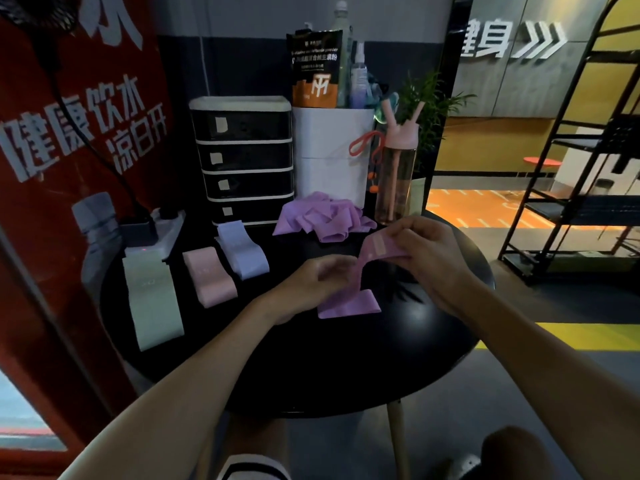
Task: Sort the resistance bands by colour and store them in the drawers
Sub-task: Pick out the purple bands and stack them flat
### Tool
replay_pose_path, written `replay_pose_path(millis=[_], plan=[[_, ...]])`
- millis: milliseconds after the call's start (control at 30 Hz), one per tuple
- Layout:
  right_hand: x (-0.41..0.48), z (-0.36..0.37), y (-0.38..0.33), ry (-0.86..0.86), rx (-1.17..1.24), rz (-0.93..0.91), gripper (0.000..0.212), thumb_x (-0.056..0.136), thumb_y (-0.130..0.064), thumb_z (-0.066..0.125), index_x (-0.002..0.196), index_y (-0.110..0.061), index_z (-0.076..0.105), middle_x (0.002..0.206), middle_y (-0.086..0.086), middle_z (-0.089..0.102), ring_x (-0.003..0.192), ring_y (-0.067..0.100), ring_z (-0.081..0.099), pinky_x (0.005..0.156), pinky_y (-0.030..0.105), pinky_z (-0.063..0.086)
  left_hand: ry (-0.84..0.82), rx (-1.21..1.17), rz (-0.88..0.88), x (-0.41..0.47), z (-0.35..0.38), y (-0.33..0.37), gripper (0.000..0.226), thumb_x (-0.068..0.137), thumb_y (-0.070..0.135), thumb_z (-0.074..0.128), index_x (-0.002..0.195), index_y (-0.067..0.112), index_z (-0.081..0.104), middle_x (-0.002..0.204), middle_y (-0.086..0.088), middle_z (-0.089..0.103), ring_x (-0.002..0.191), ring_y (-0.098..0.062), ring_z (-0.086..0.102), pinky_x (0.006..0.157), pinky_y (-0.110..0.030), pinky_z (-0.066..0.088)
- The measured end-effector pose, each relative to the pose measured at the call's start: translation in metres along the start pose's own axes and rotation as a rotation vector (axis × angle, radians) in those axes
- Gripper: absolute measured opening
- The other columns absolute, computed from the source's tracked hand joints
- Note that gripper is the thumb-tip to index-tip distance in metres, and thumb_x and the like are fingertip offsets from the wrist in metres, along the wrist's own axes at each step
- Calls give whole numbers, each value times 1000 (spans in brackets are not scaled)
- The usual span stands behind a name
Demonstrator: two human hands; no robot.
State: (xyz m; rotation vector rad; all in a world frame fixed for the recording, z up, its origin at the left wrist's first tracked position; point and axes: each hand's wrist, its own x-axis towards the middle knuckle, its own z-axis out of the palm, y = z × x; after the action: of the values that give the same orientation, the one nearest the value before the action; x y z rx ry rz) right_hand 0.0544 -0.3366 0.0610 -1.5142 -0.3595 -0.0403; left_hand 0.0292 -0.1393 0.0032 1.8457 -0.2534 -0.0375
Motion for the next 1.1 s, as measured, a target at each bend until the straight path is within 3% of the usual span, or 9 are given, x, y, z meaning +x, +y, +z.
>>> replay_pose_path(millis=[100,200,367,533,633,733,900,1000,1100], plan=[[9,-6,3,12,16,14,24,93,1,54,74,-9,66,102,14,58,96,27,63,81,40,59,-50,2,-9,-2,-1,6,17,93,26,65,103,16,73,101,-1,75,98,-9,67,92,-22,50],[23,-15,14,79,44,26,26,93,-2,55,71,-11,66,102,15,57,90,24,62,70,31,57,-84,-24,-39,-4,-12,5,15,96,18,62,90,7,72,83,3,70,80,-5,62,76,-18,47],[54,-27,38,189,17,38,22,93,-5,56,76,-12,68,93,14,62,78,21,61,65,32,50,-157,46,-126,-6,-34,4,8,100,12,57,95,7,61,71,-1,64,60,-9,48,60,-20,40],[83,-29,60,273,-19,45,22,92,-4,56,77,-14,70,89,12,64,78,22,61,65,31,50,-215,197,-215,2,-45,-2,30,96,24,66,125,16,62,77,0,68,74,-9,60,74,-18,46],[99,-30,71,270,-53,67,21,91,-6,56,78,-15,70,89,12,65,83,24,62,70,33,50,-130,344,-149,16,-30,-5,20,93,34,69,106,19,75,89,-1,73,78,1,60,75,-19,48],[107,-30,80,281,-108,60,22,91,-6,57,79,-18,71,92,10,67,88,22,62,74,30,47,-34,440,-134,27,-14,-9,34,92,53,62,77,24,70,75,-2,65,67,-3,52,71,-34,49],[106,-36,94,284,-166,87,17,91,-11,58,88,-18,73,88,4,68,87,22,65,77,34,52,-49,717,-219,22,-12,-6,37,84,53,71,108,27,61,97,9,57,79,-3,54,74,-22,47],[97,-39,108,287,-222,45,21,89,-4,58,89,-20,71,95,5,70,88,14,64,78,28,51,-49,831,-256,14,-7,-1,39,84,56,68,103,26,53,103,9,50,87,-5,51,76,-26,47],[95,-43,111,349,-230,21,21,89,-1,58,103,-12,70,102,4,68,89,6,63,73,17,48,2,970,-314,3,4,2,42,85,62,62,94,21,54,105,5,46,97,-14,50,84,-34,48]])
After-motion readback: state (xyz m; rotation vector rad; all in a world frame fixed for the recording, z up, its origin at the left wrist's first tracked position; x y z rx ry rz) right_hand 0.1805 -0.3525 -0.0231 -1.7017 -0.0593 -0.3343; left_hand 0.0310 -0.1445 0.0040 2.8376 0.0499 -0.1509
